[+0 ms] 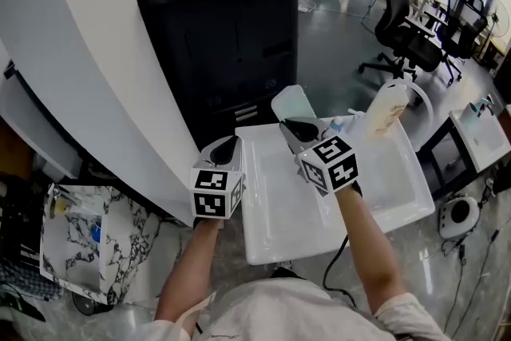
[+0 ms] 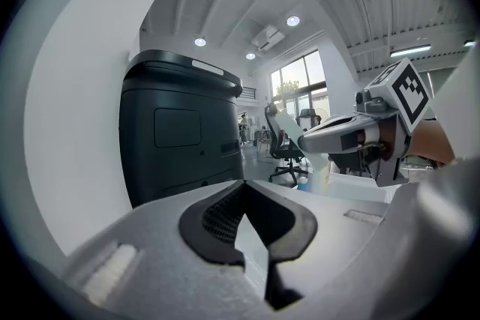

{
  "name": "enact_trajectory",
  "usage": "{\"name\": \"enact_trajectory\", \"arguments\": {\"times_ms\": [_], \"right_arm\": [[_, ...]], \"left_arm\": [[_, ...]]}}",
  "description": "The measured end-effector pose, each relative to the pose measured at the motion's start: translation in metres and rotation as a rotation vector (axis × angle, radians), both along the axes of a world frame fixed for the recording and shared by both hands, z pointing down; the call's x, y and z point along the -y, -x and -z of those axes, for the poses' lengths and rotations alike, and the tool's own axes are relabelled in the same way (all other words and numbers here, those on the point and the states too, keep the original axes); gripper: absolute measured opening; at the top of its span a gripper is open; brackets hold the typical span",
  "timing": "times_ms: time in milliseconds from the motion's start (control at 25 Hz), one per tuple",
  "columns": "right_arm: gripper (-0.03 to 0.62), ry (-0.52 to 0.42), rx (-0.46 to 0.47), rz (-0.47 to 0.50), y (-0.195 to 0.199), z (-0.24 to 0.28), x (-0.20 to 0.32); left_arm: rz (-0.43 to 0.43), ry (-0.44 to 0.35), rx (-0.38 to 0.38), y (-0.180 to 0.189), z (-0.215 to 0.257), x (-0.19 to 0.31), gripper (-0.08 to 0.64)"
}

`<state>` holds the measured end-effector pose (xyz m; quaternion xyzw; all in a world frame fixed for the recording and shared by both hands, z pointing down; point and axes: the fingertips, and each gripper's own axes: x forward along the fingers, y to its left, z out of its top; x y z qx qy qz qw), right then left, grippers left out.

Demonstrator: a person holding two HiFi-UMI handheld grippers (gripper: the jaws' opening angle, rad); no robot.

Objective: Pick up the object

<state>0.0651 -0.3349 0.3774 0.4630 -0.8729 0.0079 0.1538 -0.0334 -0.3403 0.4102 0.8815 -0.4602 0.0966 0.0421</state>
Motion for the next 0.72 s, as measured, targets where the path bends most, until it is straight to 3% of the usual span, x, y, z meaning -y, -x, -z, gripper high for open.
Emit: {"name": "enact_trajectory", "arguments": {"times_ms": [480,720], "right_arm": [[0.010,-0.110,0.245,-0.144,-0.017,0.021,-0.025],[0.009,-0.112,0.277,-0.175,-0.021,0.018,-0.031]], "left_arm": [[-0.001,0.003,0.004,0.005,-0.002,-0.010,0.005],[-0.008,0.001,0.004,0.003,-0.002,-0.014,0.005]]}}
